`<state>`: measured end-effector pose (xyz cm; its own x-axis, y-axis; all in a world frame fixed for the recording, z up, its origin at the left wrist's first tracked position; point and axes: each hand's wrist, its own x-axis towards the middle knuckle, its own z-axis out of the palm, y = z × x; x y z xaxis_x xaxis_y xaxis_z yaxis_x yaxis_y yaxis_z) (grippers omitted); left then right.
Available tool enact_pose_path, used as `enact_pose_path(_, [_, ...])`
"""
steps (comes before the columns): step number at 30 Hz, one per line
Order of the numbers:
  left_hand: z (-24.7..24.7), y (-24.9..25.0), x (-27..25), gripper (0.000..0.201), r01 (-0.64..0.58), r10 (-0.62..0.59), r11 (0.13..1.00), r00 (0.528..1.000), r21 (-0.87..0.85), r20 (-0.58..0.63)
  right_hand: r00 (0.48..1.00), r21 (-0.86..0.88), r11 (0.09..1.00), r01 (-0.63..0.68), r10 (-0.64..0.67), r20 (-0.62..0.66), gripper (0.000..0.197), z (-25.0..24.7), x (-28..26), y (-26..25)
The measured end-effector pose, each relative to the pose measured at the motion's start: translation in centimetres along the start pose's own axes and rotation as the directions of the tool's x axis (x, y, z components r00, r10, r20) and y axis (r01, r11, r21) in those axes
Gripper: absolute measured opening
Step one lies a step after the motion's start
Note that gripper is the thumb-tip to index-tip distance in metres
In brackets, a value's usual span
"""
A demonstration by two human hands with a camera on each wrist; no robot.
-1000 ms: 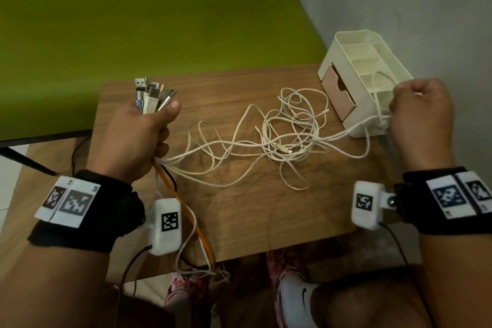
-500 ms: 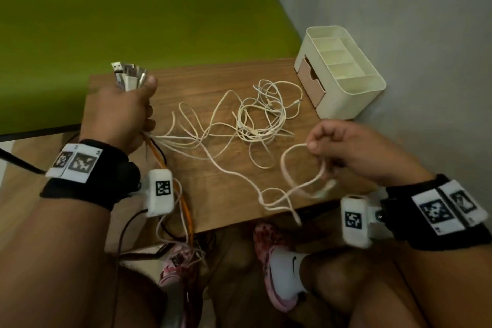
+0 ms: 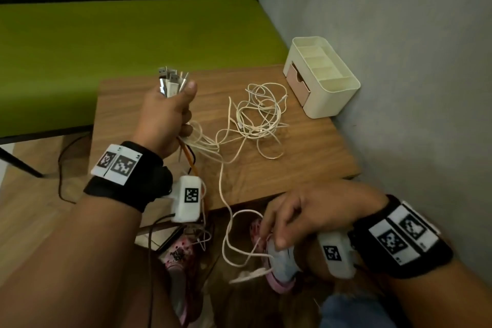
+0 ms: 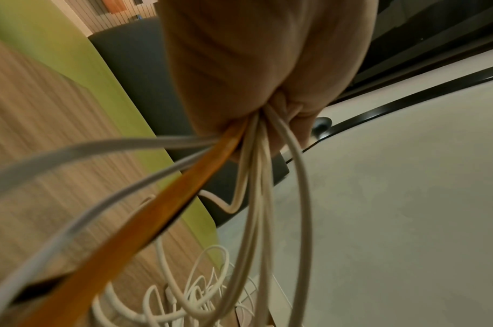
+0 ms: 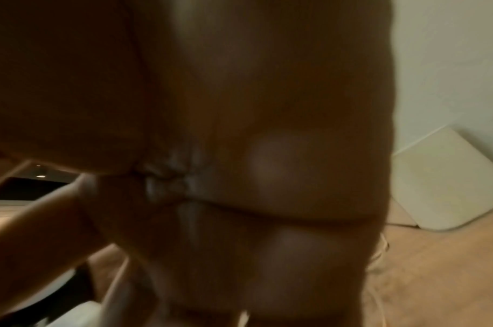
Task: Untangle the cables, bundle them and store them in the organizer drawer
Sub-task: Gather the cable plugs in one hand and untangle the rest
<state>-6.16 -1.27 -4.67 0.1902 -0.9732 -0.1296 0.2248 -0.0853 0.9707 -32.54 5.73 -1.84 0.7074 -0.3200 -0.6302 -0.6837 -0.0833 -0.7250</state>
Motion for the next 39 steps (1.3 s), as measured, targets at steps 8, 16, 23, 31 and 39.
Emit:
enact_pose_path(8, [0.3, -0.9, -1.2, 0.023, 0.018, -0.021, 0.999, 0.997, 0.048, 0.069, 0.461, -0.006, 0.999, 0.04, -0.024, -0.887, 0.005, -5.3, 3.4, 1.2])
enact_pose_path(16, [0.5, -1.4, 0.0, 0.023, 0.016, -0.027, 0.995, 0.994, 0.103, 0.107, 0.825, -0.141, 0.958, -0.249, 0.134, -0.55, 0.013, -6.8, 8.2, 1.7])
enact_pose_path(23, [-0.2, -1.8, 0.9, 0.018, 0.02, -0.028, 0.992, 0.997, 0.121, 0.067, 0.461, 0.056, 0.998, -0.028, 0.063, -0.885, 0.008, -11.1, 8.2, 3.2])
enact_pose_path(31, [0.0, -1.8, 1.3, 0.017, 0.044, -0.054, 0.992, 0.995, 0.118, 0.083, 0.449, 0.305, 0.947, -0.104, 0.318, -0.835, 0.067, -13.3, 10.0, 6.7])
enact_pose_path(39, [-0.1, -2.0, 1.7, 0.019, 0.06, -0.068, 0.991, 0.995, 0.12, 0.071, 0.346, 0.236, 0.863, 0.446, 0.077, -0.935, 0.028, -13.8, 9.8, 5.4])
